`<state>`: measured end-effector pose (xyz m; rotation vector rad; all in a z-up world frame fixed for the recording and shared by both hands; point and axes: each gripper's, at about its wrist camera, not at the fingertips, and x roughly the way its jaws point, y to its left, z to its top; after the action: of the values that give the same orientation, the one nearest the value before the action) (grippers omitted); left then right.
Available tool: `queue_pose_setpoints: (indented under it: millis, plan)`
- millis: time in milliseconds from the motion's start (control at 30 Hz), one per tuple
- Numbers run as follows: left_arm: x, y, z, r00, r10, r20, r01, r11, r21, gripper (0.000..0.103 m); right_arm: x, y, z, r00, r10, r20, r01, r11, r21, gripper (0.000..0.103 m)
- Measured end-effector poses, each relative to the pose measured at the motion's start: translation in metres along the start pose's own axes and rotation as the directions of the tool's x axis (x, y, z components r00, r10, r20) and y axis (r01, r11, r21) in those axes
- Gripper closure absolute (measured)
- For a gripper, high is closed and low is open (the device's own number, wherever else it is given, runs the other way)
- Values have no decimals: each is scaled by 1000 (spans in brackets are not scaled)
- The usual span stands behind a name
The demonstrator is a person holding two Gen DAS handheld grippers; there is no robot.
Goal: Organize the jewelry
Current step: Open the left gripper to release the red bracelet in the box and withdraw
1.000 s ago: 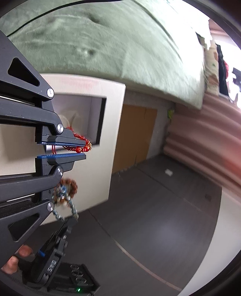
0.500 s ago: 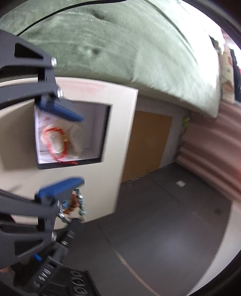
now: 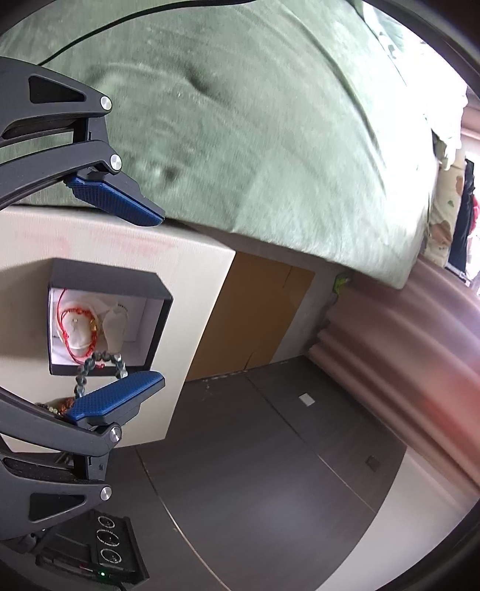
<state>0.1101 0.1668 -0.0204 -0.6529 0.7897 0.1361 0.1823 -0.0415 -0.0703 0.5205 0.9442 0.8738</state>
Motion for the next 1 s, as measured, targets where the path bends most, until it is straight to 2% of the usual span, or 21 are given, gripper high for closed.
queue_pose_setpoints:
  millis: [133, 233, 300, 333, 367, 433, 533, 567, 633, 733, 800, 867, 1000]
  plan:
    - [0, 2, 0, 1000, -1, -2, 1, 1000, -8, 22, 10, -4, -1, 998, -63, -5, 63, 998, -22, 91]
    - [0, -2, -1, 1000, -8, -5, 8, 1000, 1, 22, 16, -12, 3, 978, -205, -45, 201, 977, -70, 91]
    - [1, -7, -2, 1000, -11, -10, 11, 1000, 13, 22, 4, -18, 4, 978, -205, -32, 203, 978, -53, 90]
    - [2, -10, -3, 1000, -12, -12, 12, 1000, 20, 22, -2, -21, 6, 979, -202, -20, 201, 979, -44, 83]
    - [2, -12, -5, 1000, -11, -15, 12, 1000, 26, 22, -10, -24, 7, 976, -215, -5, 215, 976, -35, 69]
    - [4, -16, -7, 1000, -5, -21, 6, 999, 33, 22, -26, -29, 8, 970, -242, 28, 243, 970, -21, 53]
    - [6, -22, -12, 1000, 9, -17, -8, 1000, 29, 18, -47, -36, 6, 970, -238, 39, 238, 971, -3, 48]
    - [7, -26, -14, 1000, 13, -13, -13, 999, 35, 15, -50, -37, 6, 969, -246, 36, 246, 969, 1, 41]
    - [9, -35, -19, 1000, 21, -4, -21, 998, 57, 13, -58, -39, 7, 960, -277, 46, 277, 961, 10, 35]
    - [12, -51, -28, 1000, 28, 2, -28, 995, 95, 11, -71, -41, 9, 948, -312, 59, 312, 950, 13, 32]
    - [15, -62, -35, 999, 32, -2, -31, 992, 124, 11, -83, -44, 11, 944, -323, 72, 323, 946, 21, 24]
    - [18, -75, -42, 999, 32, -6, -31, 987, 156, 10, -95, -48, 10, 939, -332, 86, 331, 943, 28, 8]
    - [19, -94, -55, 1000, 25, -9, -22, 978, 207, 10, -112, -53, 9, 929, -359, 93, 357, 933, 35, 7]
